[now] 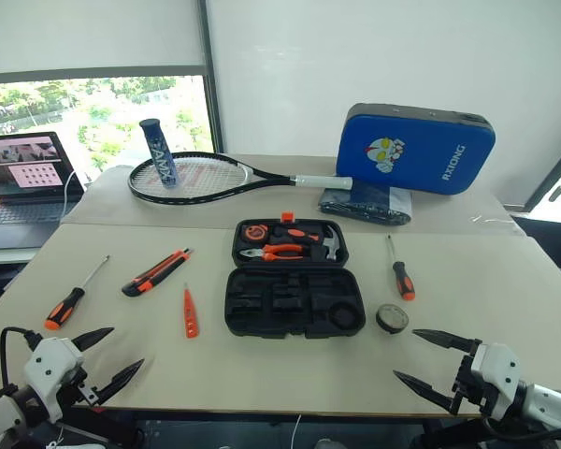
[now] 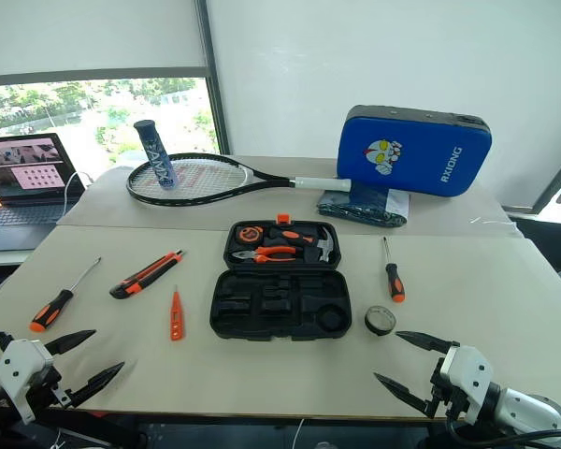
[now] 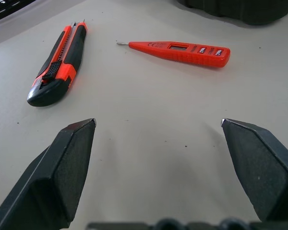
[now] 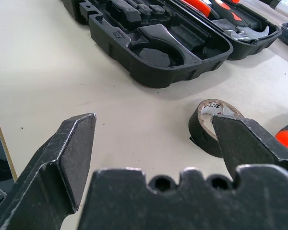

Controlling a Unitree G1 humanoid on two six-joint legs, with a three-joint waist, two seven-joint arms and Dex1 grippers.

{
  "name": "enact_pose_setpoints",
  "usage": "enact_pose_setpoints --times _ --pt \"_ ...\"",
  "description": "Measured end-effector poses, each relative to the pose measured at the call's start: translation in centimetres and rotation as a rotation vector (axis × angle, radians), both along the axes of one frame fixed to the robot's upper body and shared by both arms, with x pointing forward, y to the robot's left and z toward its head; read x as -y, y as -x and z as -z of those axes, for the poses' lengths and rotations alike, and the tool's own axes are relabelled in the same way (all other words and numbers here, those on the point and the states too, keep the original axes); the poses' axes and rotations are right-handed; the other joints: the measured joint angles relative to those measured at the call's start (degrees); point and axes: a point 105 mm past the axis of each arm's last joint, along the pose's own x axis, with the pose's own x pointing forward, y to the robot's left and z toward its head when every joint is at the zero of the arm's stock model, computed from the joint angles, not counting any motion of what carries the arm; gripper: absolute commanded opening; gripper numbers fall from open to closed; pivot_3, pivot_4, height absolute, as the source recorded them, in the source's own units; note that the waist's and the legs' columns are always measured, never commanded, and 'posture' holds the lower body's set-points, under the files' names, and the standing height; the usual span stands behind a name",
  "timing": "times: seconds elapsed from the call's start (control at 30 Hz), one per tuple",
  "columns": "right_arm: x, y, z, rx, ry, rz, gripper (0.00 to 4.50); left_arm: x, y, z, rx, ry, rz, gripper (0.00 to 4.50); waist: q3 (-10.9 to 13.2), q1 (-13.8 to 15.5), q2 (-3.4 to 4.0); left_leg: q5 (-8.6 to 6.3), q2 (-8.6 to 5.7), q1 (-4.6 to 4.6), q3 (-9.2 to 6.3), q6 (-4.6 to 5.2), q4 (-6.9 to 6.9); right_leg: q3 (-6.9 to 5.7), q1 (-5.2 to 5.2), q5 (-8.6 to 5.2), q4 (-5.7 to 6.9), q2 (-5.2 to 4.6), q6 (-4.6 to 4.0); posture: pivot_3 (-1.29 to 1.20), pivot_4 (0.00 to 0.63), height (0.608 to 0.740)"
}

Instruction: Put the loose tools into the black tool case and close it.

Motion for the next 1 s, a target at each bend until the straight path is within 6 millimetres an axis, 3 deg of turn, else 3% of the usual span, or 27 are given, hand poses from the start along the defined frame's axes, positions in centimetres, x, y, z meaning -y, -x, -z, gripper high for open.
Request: enact_pose_setpoints --times 0.4,0.53,0.7,0.8,0.9,1.0 --pt "-0.2 -0.1 -0.1 0.020 -0.014 -0.011 4.46 0.2 -0.4 -0.6 0.021 0.012 0.004 4.50 0.0 0.0 0.00 0.00 0.00 0.02 0.00 0.00 0.00 0.00 0.01 0.00 0.02 0.00 0.00 0.00 0.150 0.740" --pt "-1.7 -0.9 -1.5 0.089 -0.149 -0.037 4.46 -1.0 -0.2 -1.0 0.001 0.129 -0.094 4.50 0.0 -0.4 -0.01 0.00 0.12 0.06 -0.02 0.00 0.00 0.01 0.00 0.01 0.06 0.08 -0.02 0.00 0.150 0.740" --pt "-4.3 -1.2 -4.7 0.172 -0.295 -0.145 4.46 -4.8 2.4 -1.2 -0.009 0.270 -0.406 4.50 0.0 -0.8 0.01 -0.01 0.12 0.05 -0.23 0.00 0.00 0.01 0.00 0.01 0.07 -0.06 -0.01 0.00 0.150 0.740" --pt "-6.2 -1.3 -6.3 0.249 -0.355 -0.211 4.46 -7.7 5.8 0.3 -0.054 0.388 -0.659 4.50 0.0 -1.0 -0.11 -0.02 0.11 0.04 -0.29 0.01 0.00 -0.05 0.00 0.01 0.07 -0.06 -0.01 0.00 0.150 0.740" --pt "-7.6 -1.2 -6.7 0.294 -0.382 -0.260 4.46 -9.3 7.9 1.4 -0.115 0.447 -0.807 4.50 -0.1 -0.4 -0.19 -0.01 0.06 0.06 -0.19 -0.01 0.00 -0.11 0.02 0.00 0.08 -0.06 0.00 0.00 0.150 0.740" --pt "-8.5 -0.7 -6.4 0.293 -0.371 -0.314 4.46 -9.8 8.4 1.5 -0.137 0.483 -0.847 4.50 -0.2 0.4 -0.33 0.01 0.05 0.09 -0.15 -0.03 0.01 -0.14 0.08 -0.01 0.07 -0.09 0.00 0.00 0.150 0.740"
